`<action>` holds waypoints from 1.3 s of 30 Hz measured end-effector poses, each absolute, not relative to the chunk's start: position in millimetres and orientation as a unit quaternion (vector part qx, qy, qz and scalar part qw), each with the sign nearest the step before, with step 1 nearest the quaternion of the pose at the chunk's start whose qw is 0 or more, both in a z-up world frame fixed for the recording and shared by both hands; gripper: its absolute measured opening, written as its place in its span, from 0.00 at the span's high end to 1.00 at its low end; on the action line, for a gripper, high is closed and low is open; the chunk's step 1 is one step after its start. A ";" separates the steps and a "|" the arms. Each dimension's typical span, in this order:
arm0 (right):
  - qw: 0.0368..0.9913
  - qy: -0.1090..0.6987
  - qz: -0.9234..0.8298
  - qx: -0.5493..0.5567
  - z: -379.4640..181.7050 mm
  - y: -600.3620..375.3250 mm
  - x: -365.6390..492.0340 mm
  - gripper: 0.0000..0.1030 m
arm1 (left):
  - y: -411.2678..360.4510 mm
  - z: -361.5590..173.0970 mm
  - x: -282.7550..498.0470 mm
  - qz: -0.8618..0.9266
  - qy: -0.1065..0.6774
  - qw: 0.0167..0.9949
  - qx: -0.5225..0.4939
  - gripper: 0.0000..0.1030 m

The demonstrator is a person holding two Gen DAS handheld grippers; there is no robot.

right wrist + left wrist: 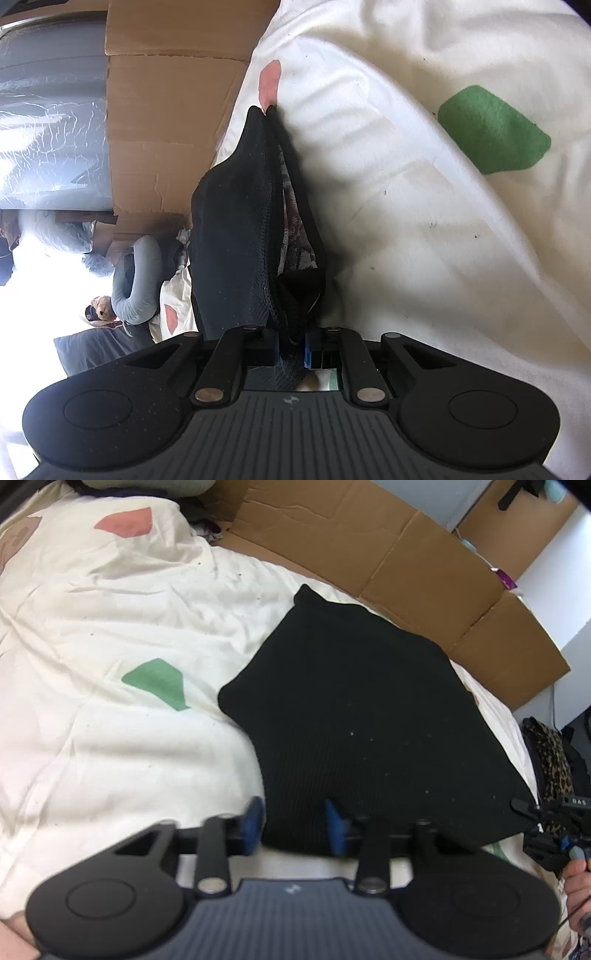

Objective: Fold clothes

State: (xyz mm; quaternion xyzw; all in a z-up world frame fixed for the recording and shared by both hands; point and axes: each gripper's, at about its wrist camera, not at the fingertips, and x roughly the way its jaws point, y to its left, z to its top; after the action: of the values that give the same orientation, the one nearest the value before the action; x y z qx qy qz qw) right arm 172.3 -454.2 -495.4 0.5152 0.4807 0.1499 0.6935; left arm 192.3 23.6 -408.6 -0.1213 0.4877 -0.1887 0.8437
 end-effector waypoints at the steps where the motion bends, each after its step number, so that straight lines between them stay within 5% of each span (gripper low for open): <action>1: 0.695 0.481 0.150 0.513 -495.1 -454.1 172.3 0.90 | 22.4 -409.1 191.1 -0.189 0.488 0.844 -0.121 0.74; 5: 0.705 0.486 0.153 0.494 -491.3 -452.0 172.6 0.90 | 16.3 -405.5 186.7 -0.186 0.493 0.843 -0.105 0.89; 9: 0.716 0.491 0.163 0.469 -484.0 -449.5 170.7 0.91 | 18.8 -400.4 183.5 -0.185 0.496 0.842 -0.100 0.94; 39: 0.691 0.576 0.224 0.376 -453.7 -437.9 125.0 0.92 | 49.0 -360.0 157.7 -0.187 0.577 0.790 -0.089 0.95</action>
State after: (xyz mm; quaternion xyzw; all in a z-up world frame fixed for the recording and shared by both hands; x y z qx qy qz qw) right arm 125.0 -437.9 -453.7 0.3759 0.5756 0.2238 0.6909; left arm 157.7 49.0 -360.0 -0.0885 0.5768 -0.1866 0.7903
